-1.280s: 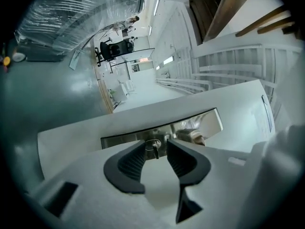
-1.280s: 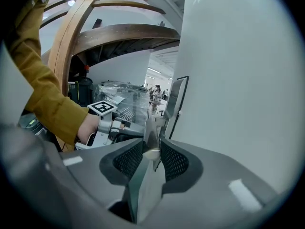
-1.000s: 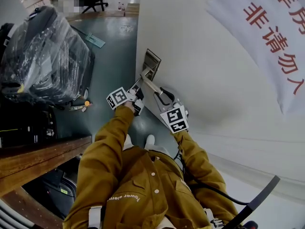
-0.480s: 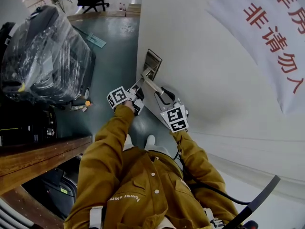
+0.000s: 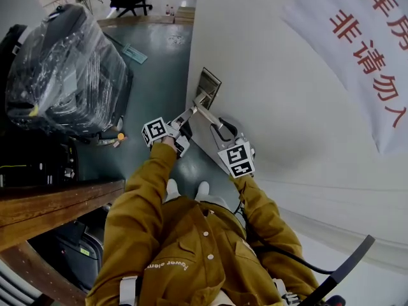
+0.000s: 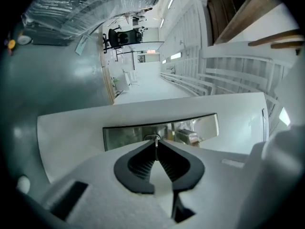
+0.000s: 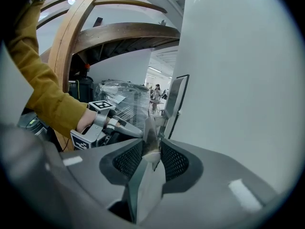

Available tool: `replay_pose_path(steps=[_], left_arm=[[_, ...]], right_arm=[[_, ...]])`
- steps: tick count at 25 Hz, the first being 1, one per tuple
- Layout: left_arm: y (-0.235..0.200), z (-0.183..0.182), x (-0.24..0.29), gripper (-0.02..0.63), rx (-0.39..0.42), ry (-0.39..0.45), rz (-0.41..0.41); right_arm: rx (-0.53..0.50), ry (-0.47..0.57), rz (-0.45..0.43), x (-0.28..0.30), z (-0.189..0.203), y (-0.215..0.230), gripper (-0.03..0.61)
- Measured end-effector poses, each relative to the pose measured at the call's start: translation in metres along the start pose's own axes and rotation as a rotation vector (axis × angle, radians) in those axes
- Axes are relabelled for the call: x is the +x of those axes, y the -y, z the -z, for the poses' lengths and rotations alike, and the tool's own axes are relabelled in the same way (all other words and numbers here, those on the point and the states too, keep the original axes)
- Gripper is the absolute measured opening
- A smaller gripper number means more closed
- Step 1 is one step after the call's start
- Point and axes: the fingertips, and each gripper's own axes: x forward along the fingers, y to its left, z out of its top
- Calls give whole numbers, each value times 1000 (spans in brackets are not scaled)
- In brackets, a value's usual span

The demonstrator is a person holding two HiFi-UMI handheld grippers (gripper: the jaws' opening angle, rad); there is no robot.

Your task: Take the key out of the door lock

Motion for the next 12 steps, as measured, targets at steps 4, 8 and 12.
replay_pose_path(steps=[4, 8, 12], left_arm=[[10, 6, -23, 21, 82, -17, -26], [42, 17, -48, 21, 327, -59, -94], [83, 27, -72, 21, 729, -103, -208]], right_arm=[[7, 2, 0, 0, 0, -1, 127], [20, 14, 2, 0, -1, -1, 127], [90, 36, 0, -1, 1, 1, 134]])
